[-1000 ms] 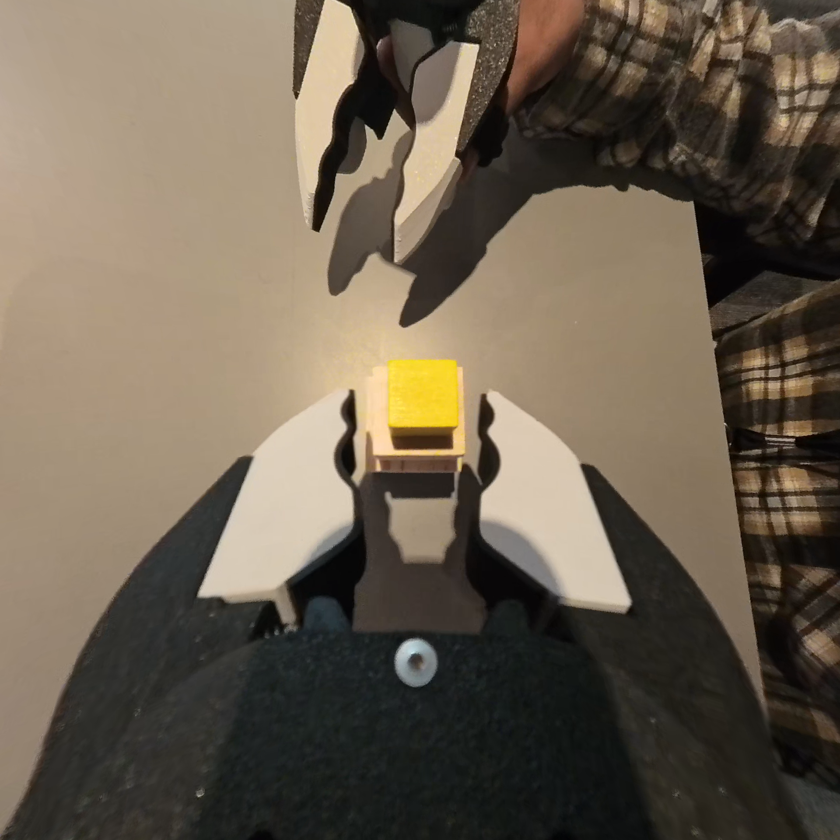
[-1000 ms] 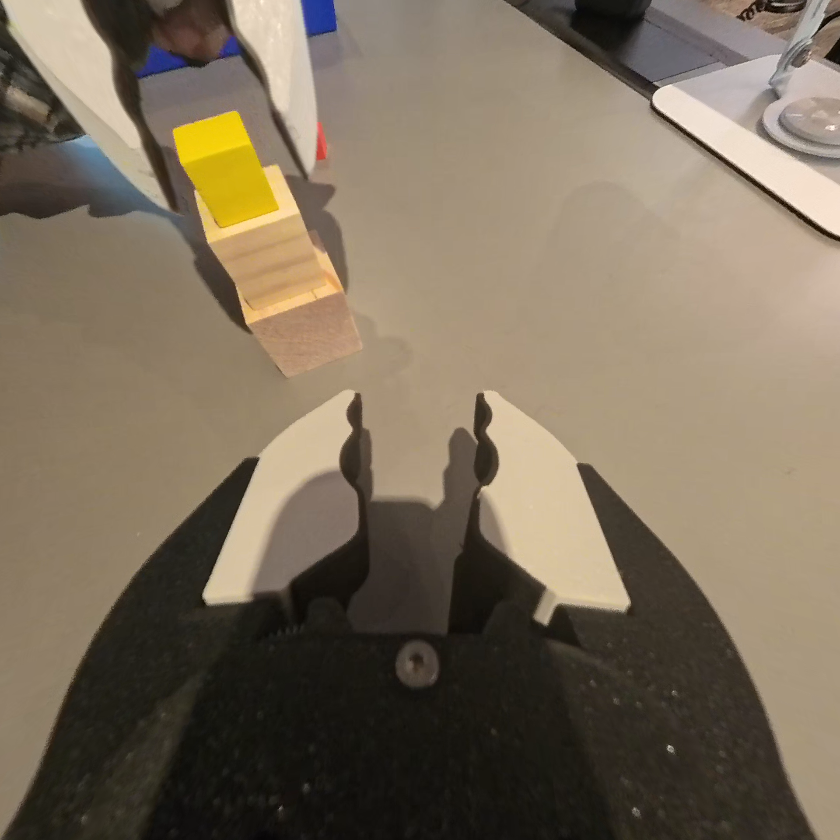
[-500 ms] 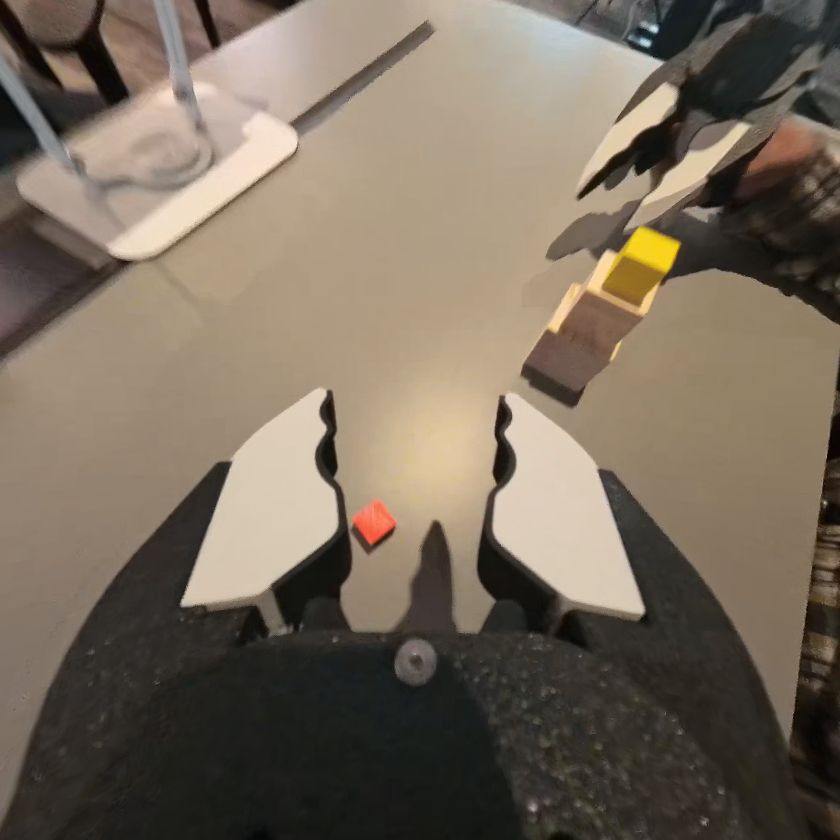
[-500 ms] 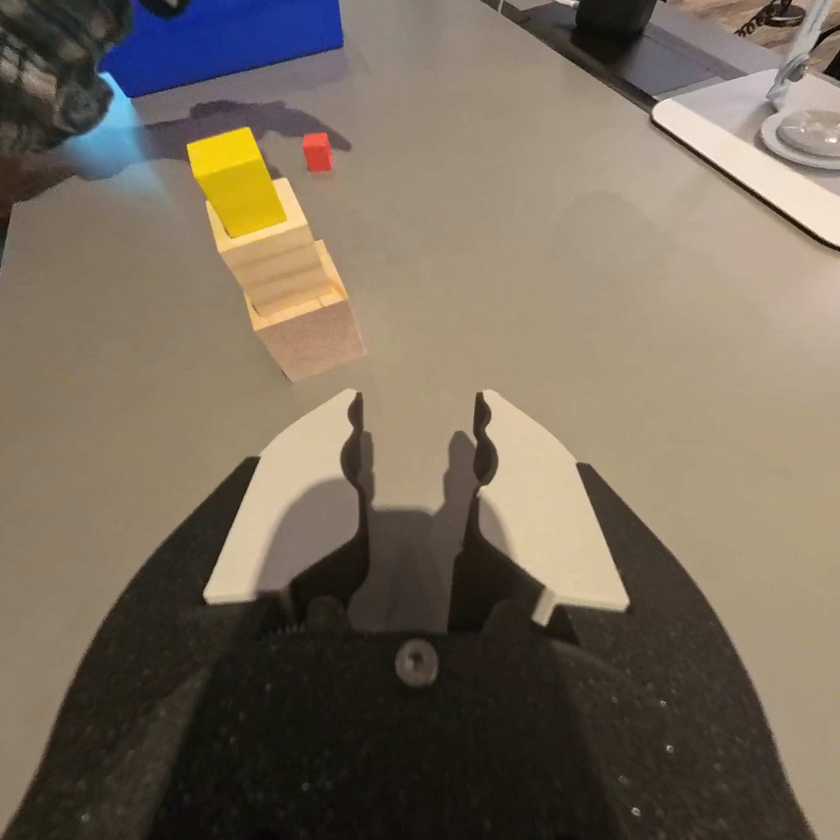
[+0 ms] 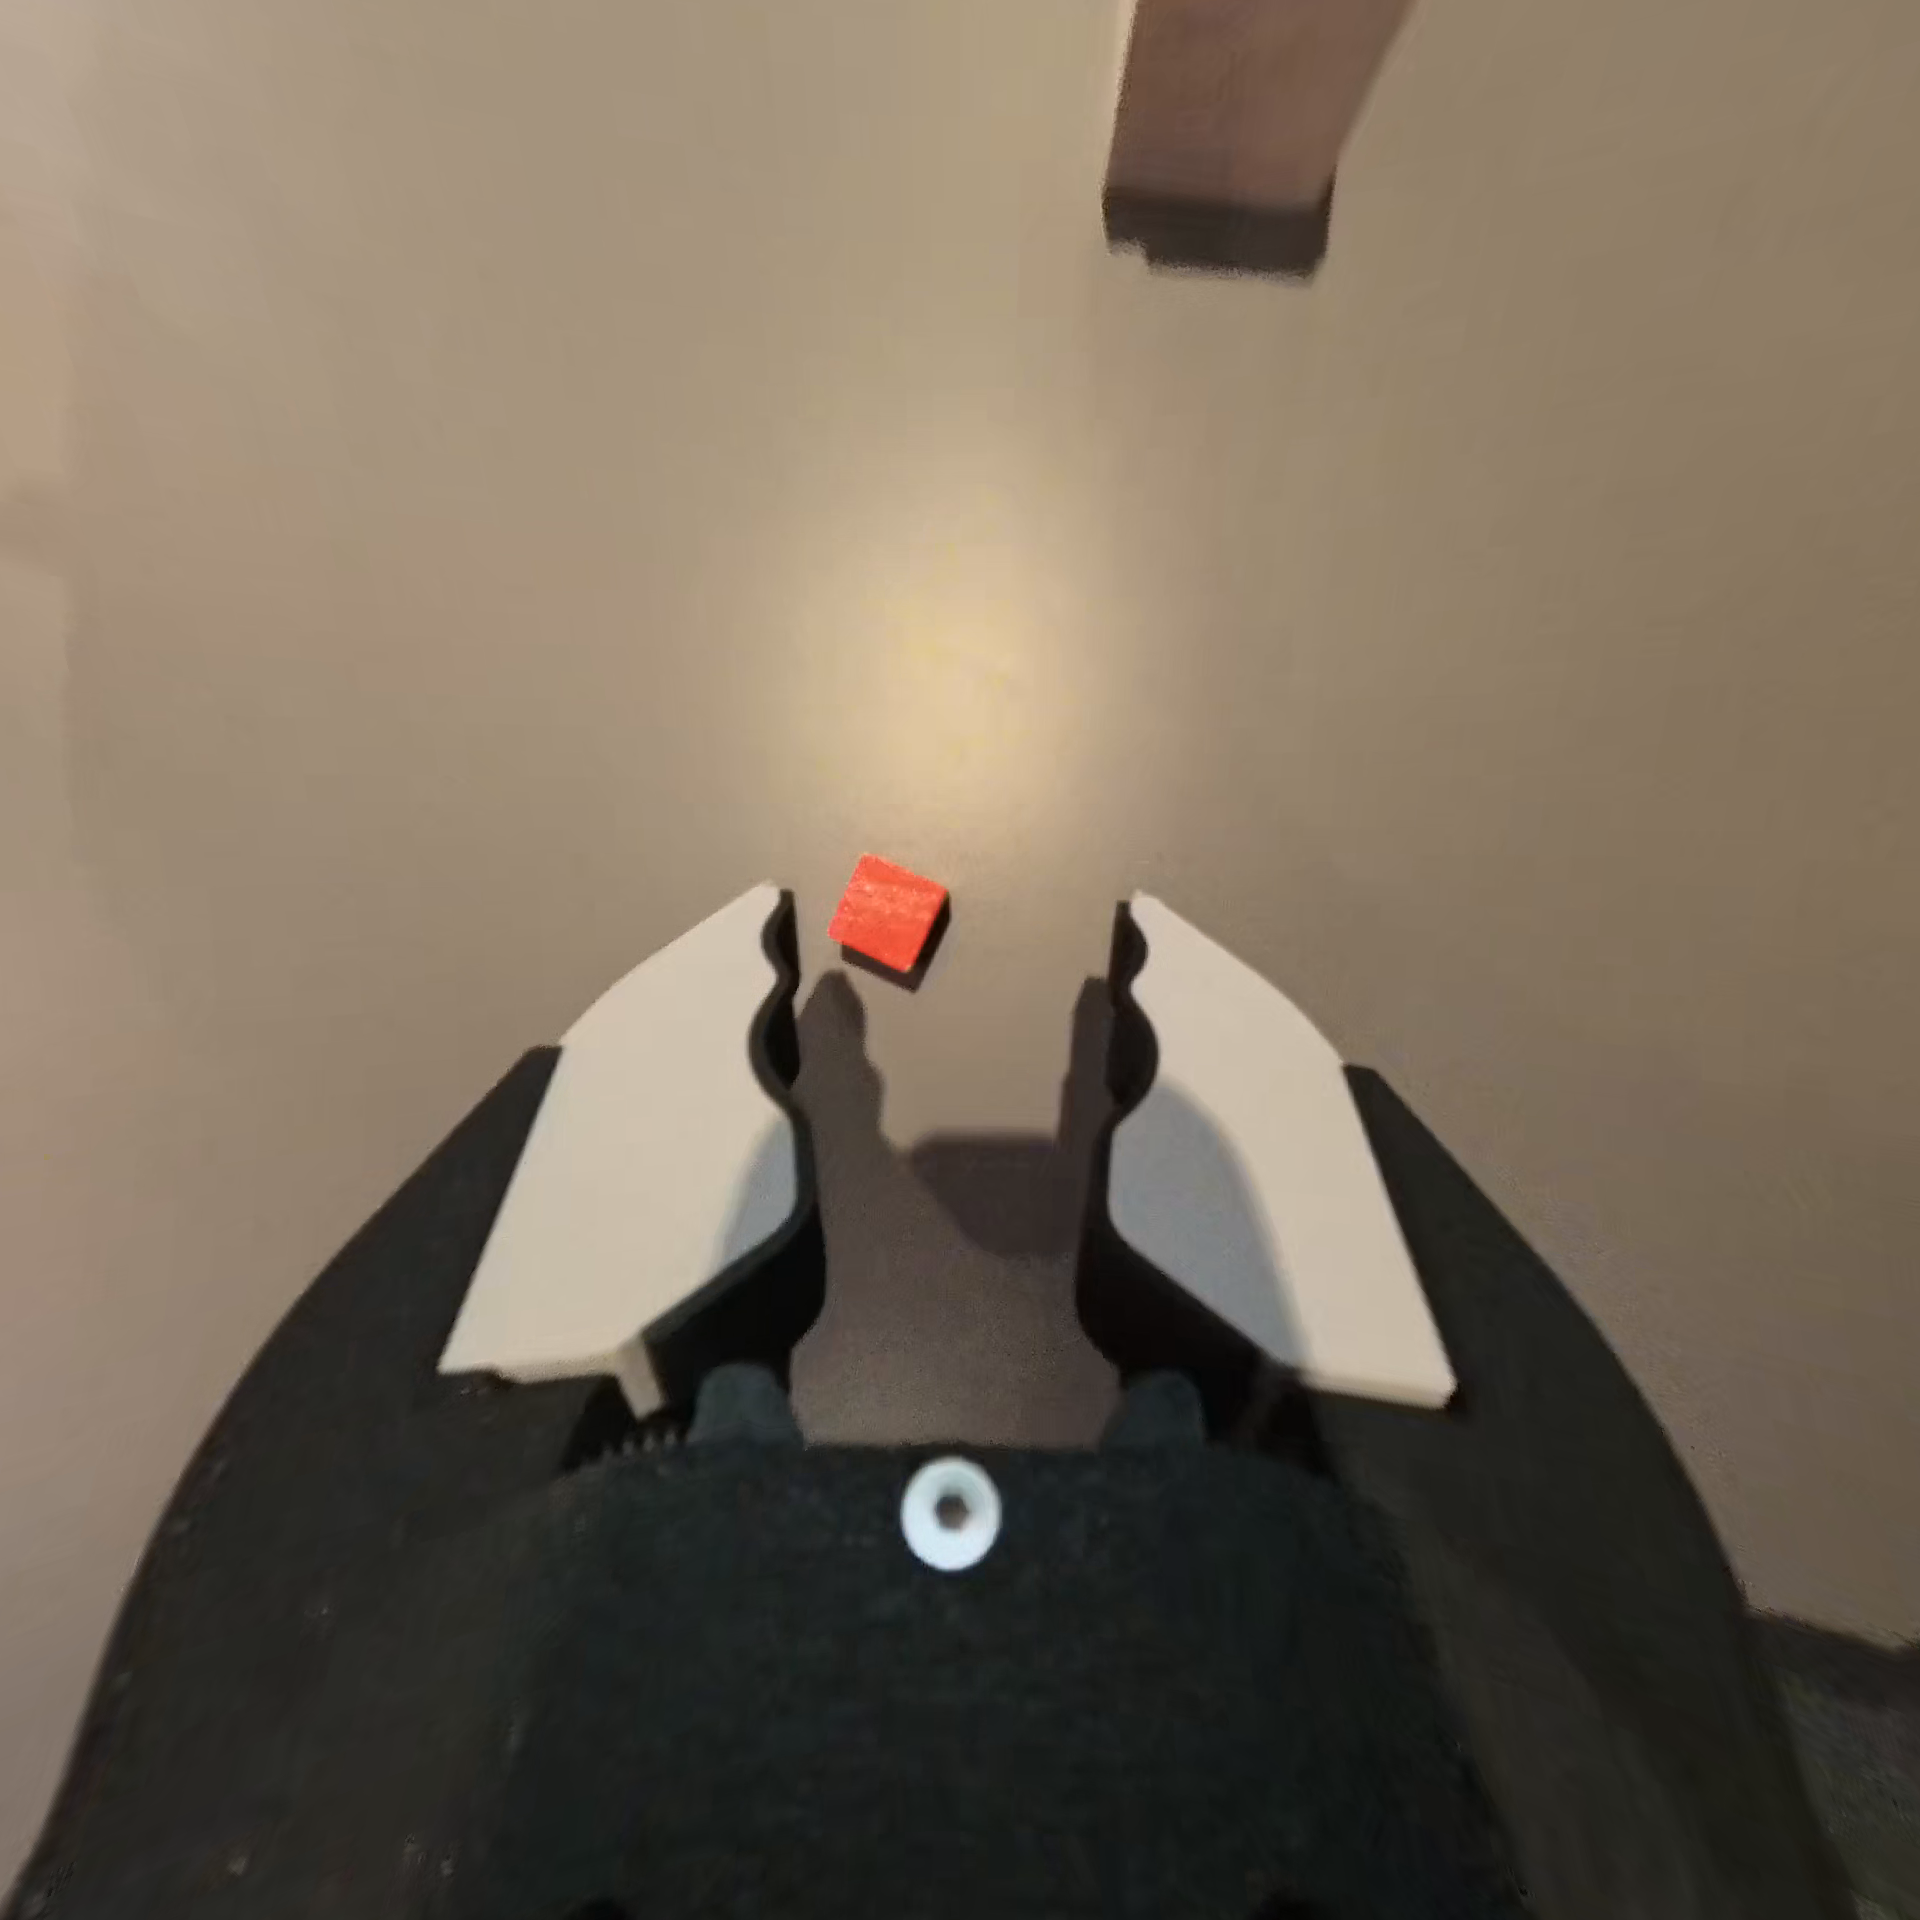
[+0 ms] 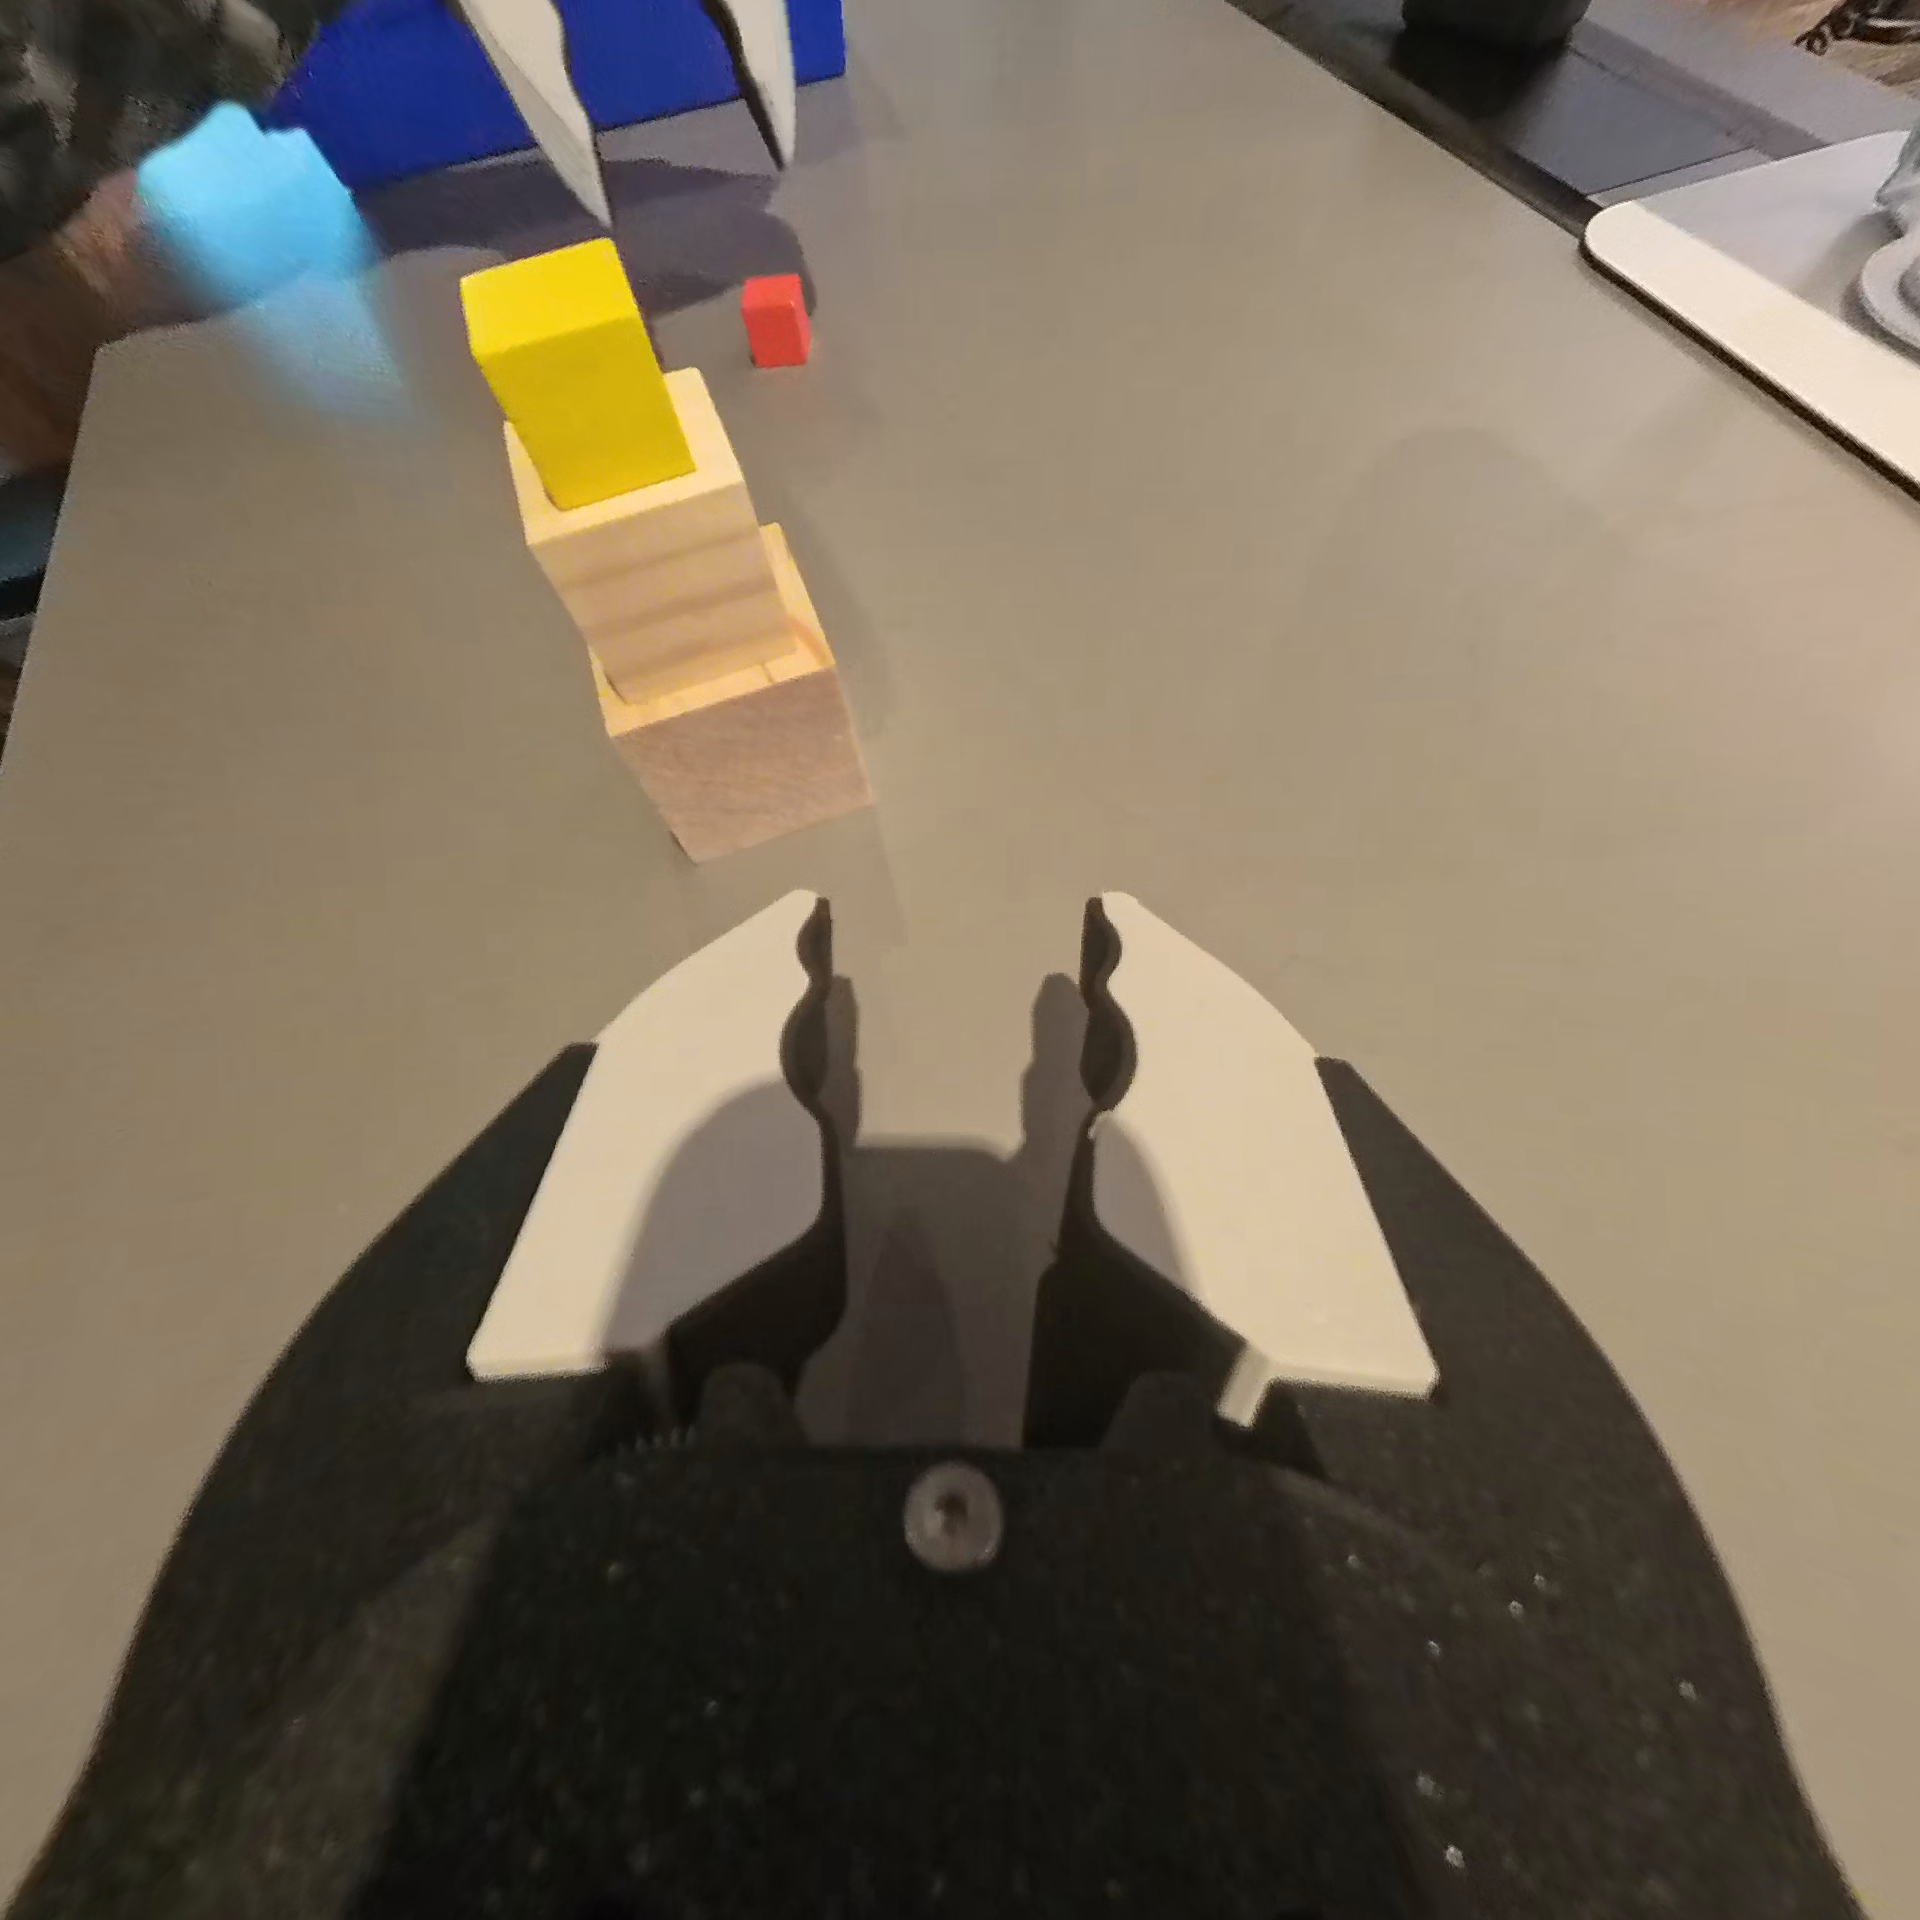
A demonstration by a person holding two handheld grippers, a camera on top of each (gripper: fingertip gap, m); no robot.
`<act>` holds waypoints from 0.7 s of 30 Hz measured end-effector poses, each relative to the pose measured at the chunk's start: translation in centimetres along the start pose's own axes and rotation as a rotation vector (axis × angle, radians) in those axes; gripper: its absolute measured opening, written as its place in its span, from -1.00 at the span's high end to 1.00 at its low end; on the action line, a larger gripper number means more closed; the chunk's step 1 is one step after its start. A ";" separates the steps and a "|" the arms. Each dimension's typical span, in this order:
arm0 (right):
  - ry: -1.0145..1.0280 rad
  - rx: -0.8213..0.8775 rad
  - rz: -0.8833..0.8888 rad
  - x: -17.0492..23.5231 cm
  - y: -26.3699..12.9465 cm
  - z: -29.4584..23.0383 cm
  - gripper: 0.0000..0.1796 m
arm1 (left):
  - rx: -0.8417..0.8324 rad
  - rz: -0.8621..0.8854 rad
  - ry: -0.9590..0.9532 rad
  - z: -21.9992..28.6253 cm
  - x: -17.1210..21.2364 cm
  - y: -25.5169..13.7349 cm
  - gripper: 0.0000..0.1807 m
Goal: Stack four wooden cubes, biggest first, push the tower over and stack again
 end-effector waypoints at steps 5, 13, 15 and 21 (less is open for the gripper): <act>-0.006 -0.006 -0.001 0.1 0.1 -0.1 0.50 | -0.022 -0.242 0.150 -1.3 0.9 1.1 0.37; -0.010 -0.001 0.007 0.0 -0.2 0.0 0.50 | -0.009 -0.348 0.320 -1.9 0.2 1.4 0.49; -0.010 -0.003 0.008 0.0 -0.2 0.0 0.50 | 0.001 -0.378 0.351 -1.6 0.5 1.6 0.52; -0.015 -0.009 -0.002 0.1 0.0 -0.1 0.50 | -0.013 -0.406 0.375 -1.9 0.8 2.6 0.54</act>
Point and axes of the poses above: each gripper's, where its closed fingertips meet, y out along the fingers, x out of its underside, z = x × y across the jaws, the point moved 1 cm from there along -y, back along the fingers, and after that the axes turned 9 degrees about -y, right-handed, at the moved point
